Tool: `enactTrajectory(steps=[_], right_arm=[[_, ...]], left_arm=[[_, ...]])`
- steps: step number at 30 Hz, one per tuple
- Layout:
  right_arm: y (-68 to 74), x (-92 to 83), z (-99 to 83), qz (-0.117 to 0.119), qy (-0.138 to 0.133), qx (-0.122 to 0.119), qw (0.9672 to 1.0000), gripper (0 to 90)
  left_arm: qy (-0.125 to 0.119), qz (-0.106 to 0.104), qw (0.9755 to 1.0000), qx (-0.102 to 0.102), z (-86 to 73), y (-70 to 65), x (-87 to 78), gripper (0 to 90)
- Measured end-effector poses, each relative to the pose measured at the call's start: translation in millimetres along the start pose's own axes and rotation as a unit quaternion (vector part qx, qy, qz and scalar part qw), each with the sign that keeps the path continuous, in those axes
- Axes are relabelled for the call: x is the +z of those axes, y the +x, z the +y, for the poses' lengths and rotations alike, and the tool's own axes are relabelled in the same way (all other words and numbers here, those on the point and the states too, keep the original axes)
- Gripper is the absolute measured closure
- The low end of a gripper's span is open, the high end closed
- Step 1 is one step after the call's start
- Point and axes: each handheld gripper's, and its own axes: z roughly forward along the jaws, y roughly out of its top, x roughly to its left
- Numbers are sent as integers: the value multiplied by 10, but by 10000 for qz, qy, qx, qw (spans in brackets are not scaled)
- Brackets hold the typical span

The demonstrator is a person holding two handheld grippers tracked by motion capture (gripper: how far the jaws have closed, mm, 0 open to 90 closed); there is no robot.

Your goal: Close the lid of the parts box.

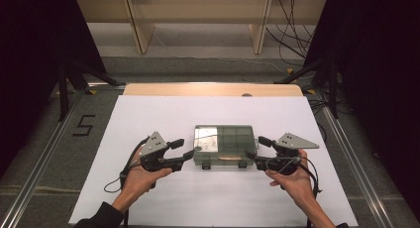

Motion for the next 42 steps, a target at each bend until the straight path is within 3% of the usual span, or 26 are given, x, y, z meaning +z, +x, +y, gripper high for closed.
enactTrajectory(steps=[21,28,29,31,42], right_arm=[[155,-80,-108,75,-56,100,9999,207],[188,-126,-121,99,-67,39,9999,192],[192,-132,-123,87,-54,47,9999,190],[205,-133,-132,139,-136,69,9998,186],[258,-171,-169,160,7,-60,9999,183]], left_arm=[[-137,12,9999,42,-88,-67,-143,327],[-220,-54,9997,34,-111,-109,-164,294],[-182,-46,9997,131,-109,-111,-175,289],[-226,-44,9997,104,-115,-128,-179,277],[-294,-53,9995,40,-147,-160,-214,235]])
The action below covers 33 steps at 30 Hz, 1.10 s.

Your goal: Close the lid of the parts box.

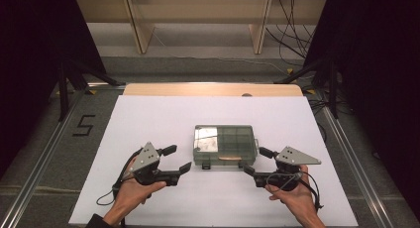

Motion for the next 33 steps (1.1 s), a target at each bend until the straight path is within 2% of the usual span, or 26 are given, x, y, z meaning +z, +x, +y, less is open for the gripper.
enactTrajectory(steps=[2,3,5,12,15,17,18,20,27,32,33], right_arm=[[12,6,-13,18,-102,6,9999,182],[17,5,-16,40,-97,3,9999,183],[28,-11,-20,26,-11,-9,10000,182],[63,-14,-48,105,-6,-71,9999,173],[65,-26,-53,79,-13,-98,9999,173],[71,-26,-58,100,-31,-55,9999,173],[72,-23,-63,99,-69,-65,9999,173],[72,-41,-61,68,32,-110,9999,173],[80,-44,-68,59,33,-155,9999,173],[75,-48,-66,46,10,-157,9999,171],[76,-34,-70,53,-73,-138,9999,171]], left_arm=[[19,18,10000,85,1,2,-14,233],[5,35,10000,40,-3,-4,-16,230],[-33,6,9999,97,-4,3,-24,226],[-59,63,9999,88,-9,-22,-59,223],[-88,46,9999,140,-10,-28,-73,222],[-87,93,9999,63,-14,-49,-86,222],[-86,85,9999,98,-13,-48,-90,222],[-114,54,9998,174,-14,-40,-92,222],[-86,92,9997,185,-17,-39,-111,219],[-94,106,9997,187,-19,-38,-111,209],[-97,107,9997,187,-20,-38,-110,208]])
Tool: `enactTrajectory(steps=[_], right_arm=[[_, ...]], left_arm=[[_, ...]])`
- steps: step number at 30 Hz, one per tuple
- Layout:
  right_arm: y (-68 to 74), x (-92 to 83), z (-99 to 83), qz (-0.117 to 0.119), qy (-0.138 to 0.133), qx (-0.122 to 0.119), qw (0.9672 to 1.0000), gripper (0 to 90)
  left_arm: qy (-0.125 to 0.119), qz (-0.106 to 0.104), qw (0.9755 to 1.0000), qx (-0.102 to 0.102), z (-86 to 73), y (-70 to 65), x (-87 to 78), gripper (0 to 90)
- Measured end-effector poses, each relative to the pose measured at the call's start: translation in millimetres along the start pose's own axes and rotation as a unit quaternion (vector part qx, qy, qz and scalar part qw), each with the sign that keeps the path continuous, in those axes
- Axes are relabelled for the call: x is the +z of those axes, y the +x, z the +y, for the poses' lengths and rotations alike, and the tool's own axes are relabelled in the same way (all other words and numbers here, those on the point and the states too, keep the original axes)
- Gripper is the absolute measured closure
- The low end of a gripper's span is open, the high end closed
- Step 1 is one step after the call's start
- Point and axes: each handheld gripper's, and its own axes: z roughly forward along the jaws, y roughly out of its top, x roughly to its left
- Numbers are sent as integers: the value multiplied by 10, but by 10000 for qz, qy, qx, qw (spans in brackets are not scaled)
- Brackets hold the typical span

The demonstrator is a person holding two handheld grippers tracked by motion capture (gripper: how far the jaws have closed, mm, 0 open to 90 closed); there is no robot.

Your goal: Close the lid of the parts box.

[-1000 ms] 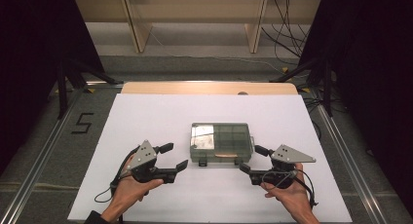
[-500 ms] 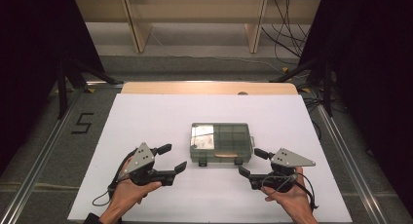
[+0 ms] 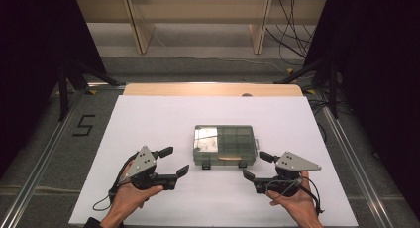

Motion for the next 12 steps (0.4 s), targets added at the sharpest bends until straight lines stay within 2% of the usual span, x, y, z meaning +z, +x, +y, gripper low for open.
enactTrajectory(steps=[2,12], right_arm=[[-2,-13,6,-37,85,-18,10000,171],[-7,-9,4,-38,94,2,9999,166]], left_arm=[[-2,-4,10000,1,-2,1,2,205],[17,-19,10000,-8,-13,-6,16,193]])
